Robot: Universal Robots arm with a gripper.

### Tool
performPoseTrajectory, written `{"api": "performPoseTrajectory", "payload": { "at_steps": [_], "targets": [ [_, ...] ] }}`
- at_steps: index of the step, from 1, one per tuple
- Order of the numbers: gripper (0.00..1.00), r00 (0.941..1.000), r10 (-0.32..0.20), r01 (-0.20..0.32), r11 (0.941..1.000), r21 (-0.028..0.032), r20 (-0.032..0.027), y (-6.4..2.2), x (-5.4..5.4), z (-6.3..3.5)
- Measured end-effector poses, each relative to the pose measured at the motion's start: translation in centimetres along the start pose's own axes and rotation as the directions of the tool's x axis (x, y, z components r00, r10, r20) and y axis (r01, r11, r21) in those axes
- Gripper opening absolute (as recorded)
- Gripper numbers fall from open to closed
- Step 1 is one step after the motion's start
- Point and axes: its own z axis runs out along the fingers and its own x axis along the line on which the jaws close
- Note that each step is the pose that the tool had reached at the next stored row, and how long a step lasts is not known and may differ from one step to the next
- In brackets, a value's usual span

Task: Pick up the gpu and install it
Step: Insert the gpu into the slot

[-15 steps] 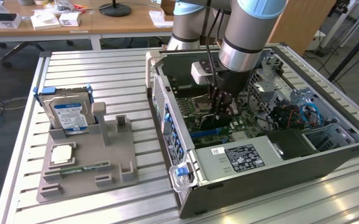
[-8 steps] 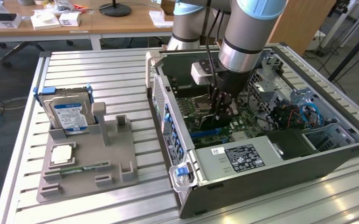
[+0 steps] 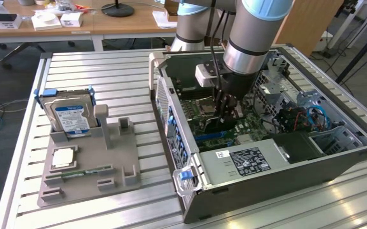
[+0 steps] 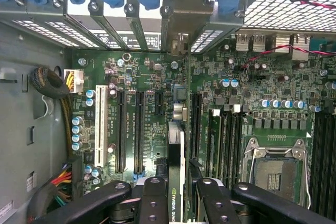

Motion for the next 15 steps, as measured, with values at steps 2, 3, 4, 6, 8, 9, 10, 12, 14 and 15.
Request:
{"api": "performPoseTrajectory", "payload": {
  "at_steps": [2,3,4,6,8,9,10,12,14,15],
  "targets": [
    [0.26,1.0,0.0,0.0,1.0,0.0002,0.0003,0.0,0.0,0.04],
    [0.26,1.0,0.0,0.0,1.0,0.0003,0.0007,0.0,-0.01,0.11],
    [0.26,1.0,0.0,0.0,1.0,0.0002,0.0004,0.0,0.0,0.14],
    [0.26,1.0,0.0,0.0,1.0,0.0,0.0,0.0,0.0,0.13],
    [0.26,1.0,0.0,0.0,1.0,0.0,0.0,0.0,0.0,0.13],
    [0.26,1.0,0.0,0.0,1.0,0.0,0.0,0.0,0.0,0.14],
    [0.26,1.0,0.0,0.0,1.0,0.0001,0.0001,0.0,0.0,0.14],
    [0.26,1.0,0.0,0.0,1.0,0.0002,0.0004,0.0,0.0,0.19],
    [0.26,1.0,0.0,0.0,1.0,0.0002,0.0003,0.0,0.0,0.27],
    [0.26,1.0,0.0,0.0,1.0,0.0,-0.0001,0.0,0.01,0.27]
  ]
}}
